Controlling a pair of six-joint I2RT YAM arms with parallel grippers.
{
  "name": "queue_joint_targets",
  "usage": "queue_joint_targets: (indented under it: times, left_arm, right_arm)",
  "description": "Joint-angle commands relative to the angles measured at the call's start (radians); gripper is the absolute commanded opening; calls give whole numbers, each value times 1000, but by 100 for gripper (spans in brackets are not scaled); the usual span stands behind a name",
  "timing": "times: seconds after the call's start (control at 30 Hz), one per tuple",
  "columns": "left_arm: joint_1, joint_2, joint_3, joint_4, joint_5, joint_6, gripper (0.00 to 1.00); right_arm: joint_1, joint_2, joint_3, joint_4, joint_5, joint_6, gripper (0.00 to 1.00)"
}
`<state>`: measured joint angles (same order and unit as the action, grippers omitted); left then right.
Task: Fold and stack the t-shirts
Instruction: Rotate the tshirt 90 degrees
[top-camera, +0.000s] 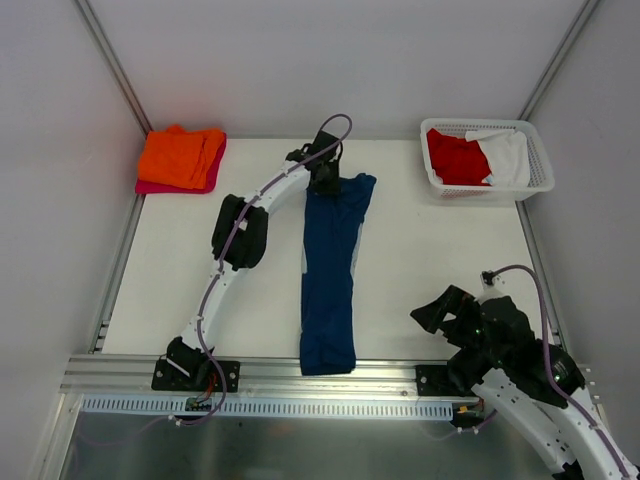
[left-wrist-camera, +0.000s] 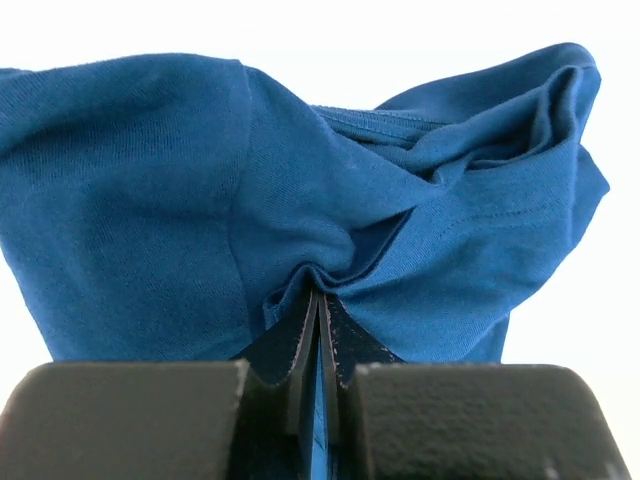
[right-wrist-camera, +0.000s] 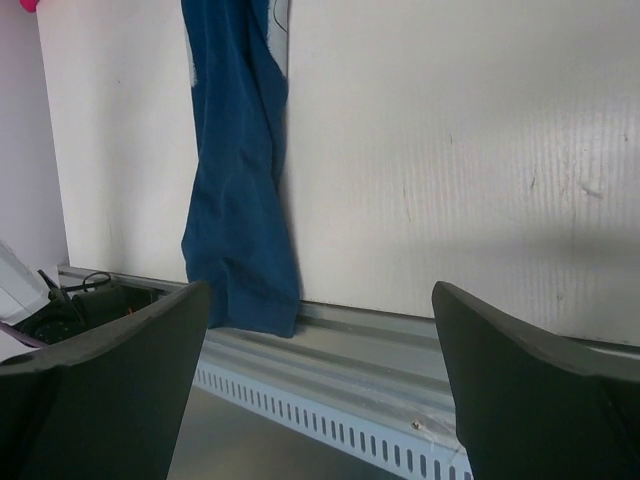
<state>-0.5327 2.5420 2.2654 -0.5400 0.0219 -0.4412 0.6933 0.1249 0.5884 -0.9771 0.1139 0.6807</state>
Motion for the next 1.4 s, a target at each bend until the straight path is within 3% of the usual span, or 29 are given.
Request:
queue_joint_targets:
  times: [0.0, 0.2, 0.37, 0.6, 1.2, 1.27, 1.3, 1.33, 1.37]
  left_arm:
    - [28, 52, 65, -64, 94, -47, 0]
    - [65, 115, 149, -63, 193, -68, 0]
    - [77, 155, 273, -60, 144, -59, 0]
    - [122, 184, 302, 26, 133, -74, 1]
    - [161, 202, 307, 534, 107, -13, 13]
    - [162, 202, 307, 564, 139, -2, 20]
    - [162, 184, 307, 569, 156, 1, 31]
    - [160, 163, 296, 568, 194, 4, 46]
    - [155, 134, 280, 560, 210, 7, 71]
  right_arm:
    - [-3, 39, 99, -112, 39, 5, 98]
    - [-3, 131, 218, -117, 72, -30, 98]
    - [-3, 203, 272, -112, 87, -56, 98]
    - [-5, 258, 324, -92, 93, -73, 98]
    - [-5, 423, 441, -61, 150, -178, 99]
    - [-3, 432, 436, -51, 148, -181, 99]
    - [-3, 441, 432, -46, 144, -184, 99]
    - [-3, 447, 429, -40, 141, -187, 99]
    - [-3, 450, 424, -25, 139, -187, 99]
